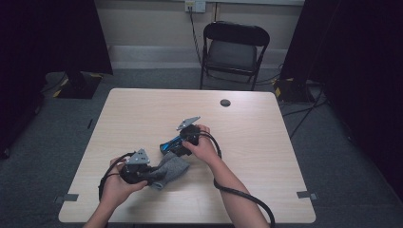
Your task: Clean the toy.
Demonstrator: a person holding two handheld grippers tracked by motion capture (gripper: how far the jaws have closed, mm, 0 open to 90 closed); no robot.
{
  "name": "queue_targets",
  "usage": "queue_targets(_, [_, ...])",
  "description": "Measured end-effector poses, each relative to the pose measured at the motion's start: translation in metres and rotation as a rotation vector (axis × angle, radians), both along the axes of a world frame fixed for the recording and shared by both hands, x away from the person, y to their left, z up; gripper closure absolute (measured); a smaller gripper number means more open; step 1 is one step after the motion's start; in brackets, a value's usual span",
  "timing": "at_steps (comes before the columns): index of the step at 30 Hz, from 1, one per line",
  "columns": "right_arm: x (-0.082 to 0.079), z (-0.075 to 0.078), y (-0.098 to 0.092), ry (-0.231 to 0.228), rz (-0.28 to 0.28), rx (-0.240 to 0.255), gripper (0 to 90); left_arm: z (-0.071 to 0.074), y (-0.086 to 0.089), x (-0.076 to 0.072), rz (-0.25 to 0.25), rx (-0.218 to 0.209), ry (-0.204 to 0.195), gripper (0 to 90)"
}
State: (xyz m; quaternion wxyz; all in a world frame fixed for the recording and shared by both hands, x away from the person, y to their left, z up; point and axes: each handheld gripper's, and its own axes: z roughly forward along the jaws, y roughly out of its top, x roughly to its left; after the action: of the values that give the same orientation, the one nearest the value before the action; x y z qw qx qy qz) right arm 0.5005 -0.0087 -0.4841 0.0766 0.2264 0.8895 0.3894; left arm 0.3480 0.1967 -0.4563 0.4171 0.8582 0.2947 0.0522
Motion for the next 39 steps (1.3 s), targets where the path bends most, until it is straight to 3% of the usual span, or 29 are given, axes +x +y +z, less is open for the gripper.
queue_targets(3, [0.000, -0.001, 0.000, -0.002, 0.003, 0.006, 2.8, -0.007, -0.004, 0.002, -0.009, 0.030, 0.020, 70.9])
queue_targets(8, [0.000, 0.000, 0.000, 0.000, 0.003, 0.005, 2.8, -0.012, 0.000, 0.009, 0.024, 0.111, -0.015, 70.8])
queue_targets(19, [0.000, 0.000, 0.000, -0.001, 0.002, 0.003, 2.8, -0.014, 0.014, 0.024, 0.085, 0.181, -0.050, 70.8])
queue_targets(25, [0.000, 0.000, 0.000, -0.001, 0.002, 0.005, 2.8, -0.015, 0.019, 0.030, 0.113, 0.195, -0.076, 70.8])
queue_targets(39, [-0.001, -0.001, 0.000, -0.003, 0.000, 0.007, 2.8, -0.016, 0.036, 0.043, 0.199, 0.177, -0.107, 70.9])
